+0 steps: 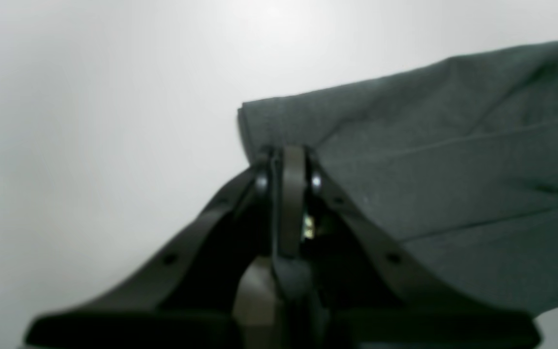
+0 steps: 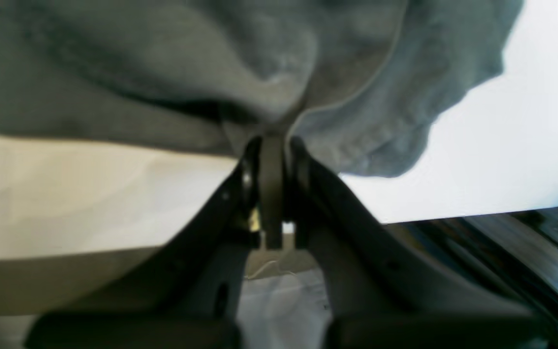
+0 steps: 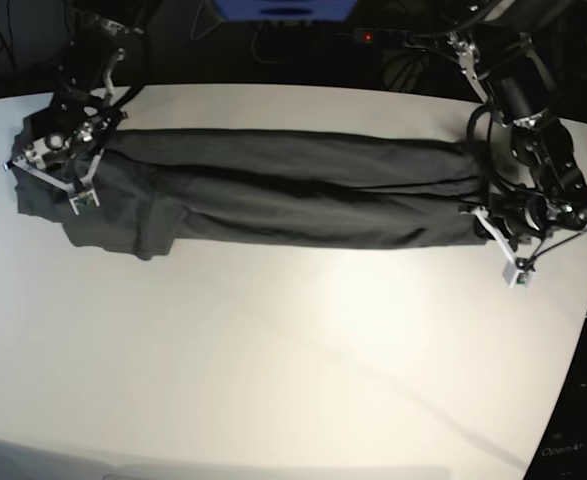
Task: Fold the T-shirt properly
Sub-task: 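Pull the strip ends apart with both grippers to straighten it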
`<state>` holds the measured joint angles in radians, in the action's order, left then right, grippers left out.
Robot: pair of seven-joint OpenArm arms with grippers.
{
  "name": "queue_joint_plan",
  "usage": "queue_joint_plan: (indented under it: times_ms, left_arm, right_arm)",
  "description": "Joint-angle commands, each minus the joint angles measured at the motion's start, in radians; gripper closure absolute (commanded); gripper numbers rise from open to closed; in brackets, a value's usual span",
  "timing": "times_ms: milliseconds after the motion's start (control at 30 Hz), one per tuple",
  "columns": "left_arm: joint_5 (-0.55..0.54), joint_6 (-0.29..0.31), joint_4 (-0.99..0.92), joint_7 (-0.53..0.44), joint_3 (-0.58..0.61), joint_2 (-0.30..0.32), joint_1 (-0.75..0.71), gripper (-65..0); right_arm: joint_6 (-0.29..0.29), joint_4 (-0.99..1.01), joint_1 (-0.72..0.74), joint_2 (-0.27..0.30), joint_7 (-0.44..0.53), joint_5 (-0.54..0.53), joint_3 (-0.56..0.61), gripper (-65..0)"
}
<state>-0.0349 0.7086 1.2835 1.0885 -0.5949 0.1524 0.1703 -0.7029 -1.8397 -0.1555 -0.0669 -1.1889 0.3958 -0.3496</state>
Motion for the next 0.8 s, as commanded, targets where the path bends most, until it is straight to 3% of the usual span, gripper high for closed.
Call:
queue_joint_plan:
  times_ms: [0,367,767]
  left_arm:
    - [0.065,-0.010,-0.002,0.055,-0.003,0.020,-0.005,-2.3]
    - [0.066,-0.010,-0.003,0.054,-0.001,0.039,-0.005,-2.3]
    - [0.066,-0.010,-0.003,0.057,0.002,0.045,-0.005,-2.3]
  right_arm:
    - [0.005,-0.013,0.017,0.011,-0.004,0.012,-0.018,-0.1]
    - [0.005,-0.030,0.053,0.052,-0.023,0.110,-0.044,-0.1]
    - [0.005,-0.025,0.012,0.003,-0.015,0.148,-0.055,-0.1]
